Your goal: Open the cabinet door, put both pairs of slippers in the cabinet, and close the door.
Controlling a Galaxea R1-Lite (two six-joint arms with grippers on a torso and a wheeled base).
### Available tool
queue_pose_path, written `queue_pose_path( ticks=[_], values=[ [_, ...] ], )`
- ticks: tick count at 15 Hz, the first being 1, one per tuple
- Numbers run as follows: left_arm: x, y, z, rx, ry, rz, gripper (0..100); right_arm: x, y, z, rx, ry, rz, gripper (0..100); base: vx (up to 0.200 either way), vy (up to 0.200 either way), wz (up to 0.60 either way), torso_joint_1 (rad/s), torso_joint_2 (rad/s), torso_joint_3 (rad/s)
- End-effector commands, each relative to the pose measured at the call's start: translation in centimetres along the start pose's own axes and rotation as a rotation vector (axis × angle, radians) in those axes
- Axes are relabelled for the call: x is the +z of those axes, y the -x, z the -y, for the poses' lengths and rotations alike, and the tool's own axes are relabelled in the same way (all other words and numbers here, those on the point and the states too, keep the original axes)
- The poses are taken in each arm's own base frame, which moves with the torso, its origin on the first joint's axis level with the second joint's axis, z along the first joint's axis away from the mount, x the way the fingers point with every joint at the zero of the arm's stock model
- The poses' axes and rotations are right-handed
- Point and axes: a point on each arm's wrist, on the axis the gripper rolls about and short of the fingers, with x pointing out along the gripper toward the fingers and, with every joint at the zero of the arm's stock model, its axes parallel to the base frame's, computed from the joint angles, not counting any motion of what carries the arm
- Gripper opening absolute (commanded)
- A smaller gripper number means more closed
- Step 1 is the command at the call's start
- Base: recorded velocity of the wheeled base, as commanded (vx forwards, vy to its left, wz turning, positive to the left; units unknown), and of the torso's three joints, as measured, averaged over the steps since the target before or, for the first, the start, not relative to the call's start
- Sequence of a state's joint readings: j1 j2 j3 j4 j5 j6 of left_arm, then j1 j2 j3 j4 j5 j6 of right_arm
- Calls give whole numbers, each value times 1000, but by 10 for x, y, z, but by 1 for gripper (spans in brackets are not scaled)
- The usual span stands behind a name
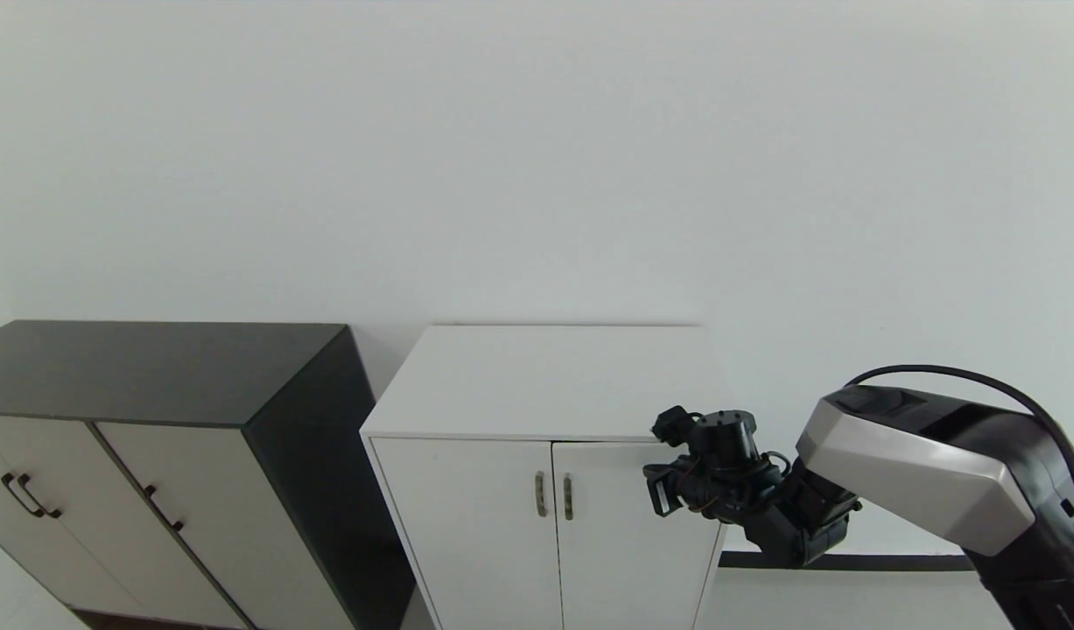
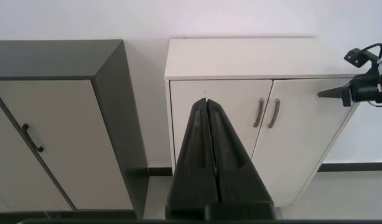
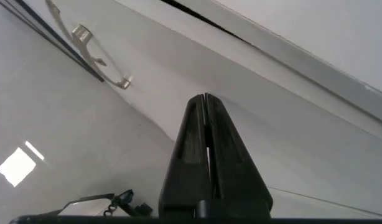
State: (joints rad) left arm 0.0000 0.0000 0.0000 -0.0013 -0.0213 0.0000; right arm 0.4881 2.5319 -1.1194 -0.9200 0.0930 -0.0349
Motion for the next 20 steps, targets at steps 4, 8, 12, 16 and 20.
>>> queue_pose_path(
  ticks=[4,8,12,16,20],
  values=[
    [0,0,0,0,0,0,0,-3,-3,2,-11,-1,-3,0,0,0,0,0,0,0],
    [0,0,0,0,0,-1,0,-2,-4,2,-25,-1,-1,0,0,0,0,0,0,0],
    [0,0,0,0,0,-1,0,-7,-5,3,-45,-2,-12,0,0,0,0,0,0,0],
    [0,0,0,-2,0,-1,0,-10,-10,7,-54,-8,-14,0,0,0,0,0,0,0],
    [0,0,0,-2,0,-1,0,-12,-13,8,-56,-9,-12,0,0,0,0,0,0,0]
  ],
)
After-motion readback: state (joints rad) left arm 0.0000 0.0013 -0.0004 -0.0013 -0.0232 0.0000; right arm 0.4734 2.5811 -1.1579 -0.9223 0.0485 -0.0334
